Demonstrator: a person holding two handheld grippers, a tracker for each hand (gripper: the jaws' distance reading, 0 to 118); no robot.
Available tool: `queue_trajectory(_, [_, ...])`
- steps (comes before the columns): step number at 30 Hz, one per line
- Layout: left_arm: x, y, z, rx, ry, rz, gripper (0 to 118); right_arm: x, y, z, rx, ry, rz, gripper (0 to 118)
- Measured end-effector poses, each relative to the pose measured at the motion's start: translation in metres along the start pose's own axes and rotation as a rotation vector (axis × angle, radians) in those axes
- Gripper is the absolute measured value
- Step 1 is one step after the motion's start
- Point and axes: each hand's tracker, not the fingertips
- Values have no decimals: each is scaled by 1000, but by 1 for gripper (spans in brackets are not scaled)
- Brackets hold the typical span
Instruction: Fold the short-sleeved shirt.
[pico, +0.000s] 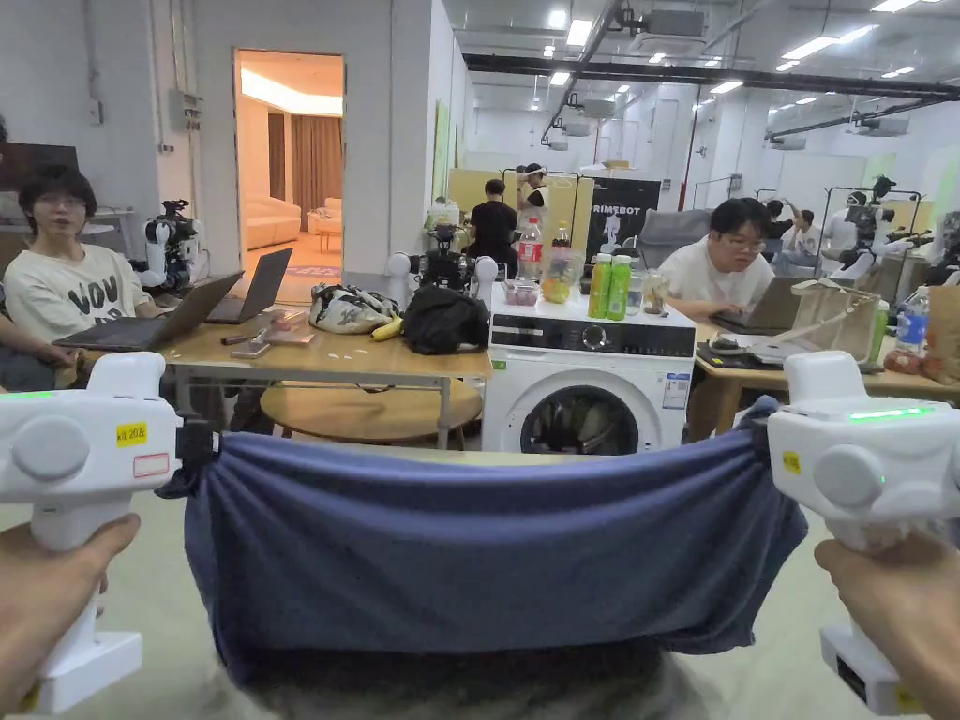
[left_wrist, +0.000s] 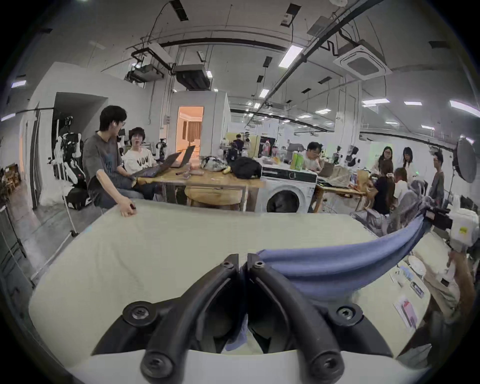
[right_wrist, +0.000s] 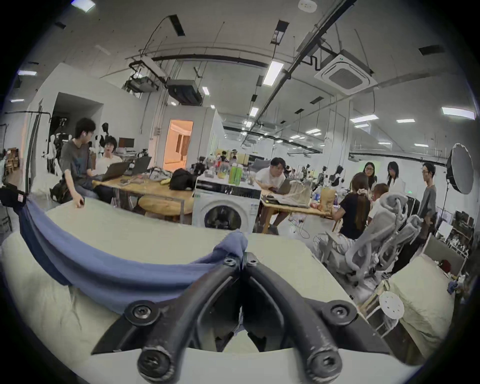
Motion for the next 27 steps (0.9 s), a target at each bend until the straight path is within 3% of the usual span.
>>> queue_trajectory(9, [-7,-116,40,-147,-29,29,0,-10,-117,45,-199,48,0,0])
queue_trajectory(18, [-10,-211,30,-378,-17,102,0,-21,-225,41,-451,93,-32,0])
queue_trajectory(26, [-18,-246,9,-437,7,136,0,-31,-258,29,-511,74,-22,0])
queue_trajectory(27, [-19,-242,8,-428,12,142,3,-32,-255,30,-502,72,-20,6])
